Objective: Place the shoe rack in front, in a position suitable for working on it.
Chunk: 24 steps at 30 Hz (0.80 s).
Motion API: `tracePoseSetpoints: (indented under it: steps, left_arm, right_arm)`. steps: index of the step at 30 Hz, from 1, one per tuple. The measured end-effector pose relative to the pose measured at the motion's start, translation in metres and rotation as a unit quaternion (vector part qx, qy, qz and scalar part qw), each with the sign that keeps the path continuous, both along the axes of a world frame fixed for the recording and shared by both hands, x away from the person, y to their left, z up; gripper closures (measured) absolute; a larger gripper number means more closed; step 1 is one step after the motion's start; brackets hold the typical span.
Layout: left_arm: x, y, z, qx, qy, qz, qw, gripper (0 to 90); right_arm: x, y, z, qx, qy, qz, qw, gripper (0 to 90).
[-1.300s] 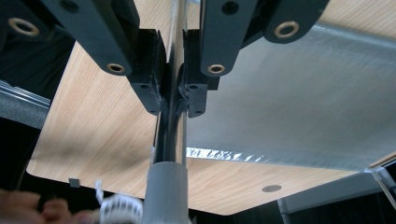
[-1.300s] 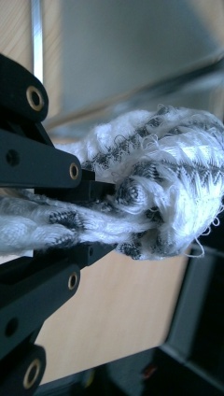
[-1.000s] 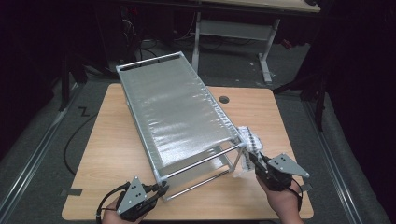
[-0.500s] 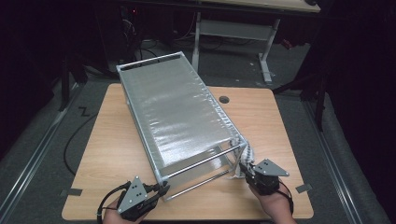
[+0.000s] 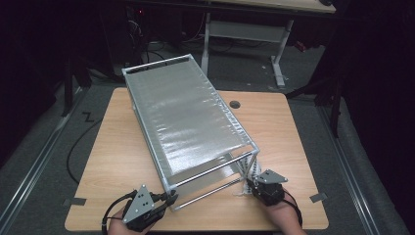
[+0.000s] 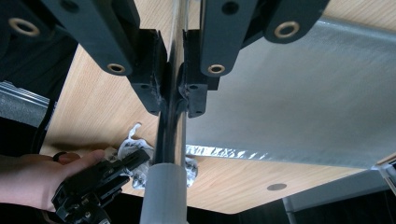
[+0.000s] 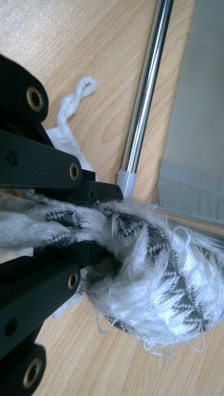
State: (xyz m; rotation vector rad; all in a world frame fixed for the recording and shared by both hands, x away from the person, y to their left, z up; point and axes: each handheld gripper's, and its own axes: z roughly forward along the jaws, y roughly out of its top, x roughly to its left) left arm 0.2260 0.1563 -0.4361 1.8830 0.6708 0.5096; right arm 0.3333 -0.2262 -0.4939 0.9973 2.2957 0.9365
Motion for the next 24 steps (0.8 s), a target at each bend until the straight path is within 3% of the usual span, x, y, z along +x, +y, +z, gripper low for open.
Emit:
tracePoseSetpoints:
  steps: [5,12,16,24]
  left_arm:
    - [0.000,-0.001,0.000,0.002,-0.001,0.001,1.0000,80.3]
    - [0.001,0.000,0.000,0.002,-0.001,-0.001,1.0000,80.3]
    - [0.001,0.001,0.000,0.001,0.000,-0.001,1.0000,80.3]
    - [0.001,0.000,0.000,0.005,-0.002,-0.001,1.0000,80.2]
  right_arm:
    - [-0.002,-0.003,0.010,0.012,-0.020,0.002,0.9997,77.7]
    - [-0.009,-0.005,0.037,0.040,-0.067,0.003,0.9969,77.6]
    - [-0.013,-0.007,0.054,0.065,-0.091,0.004,0.9937,77.6]
    - [-0.021,-0.011,0.086,0.111,-0.142,0.006,0.9837,77.5]
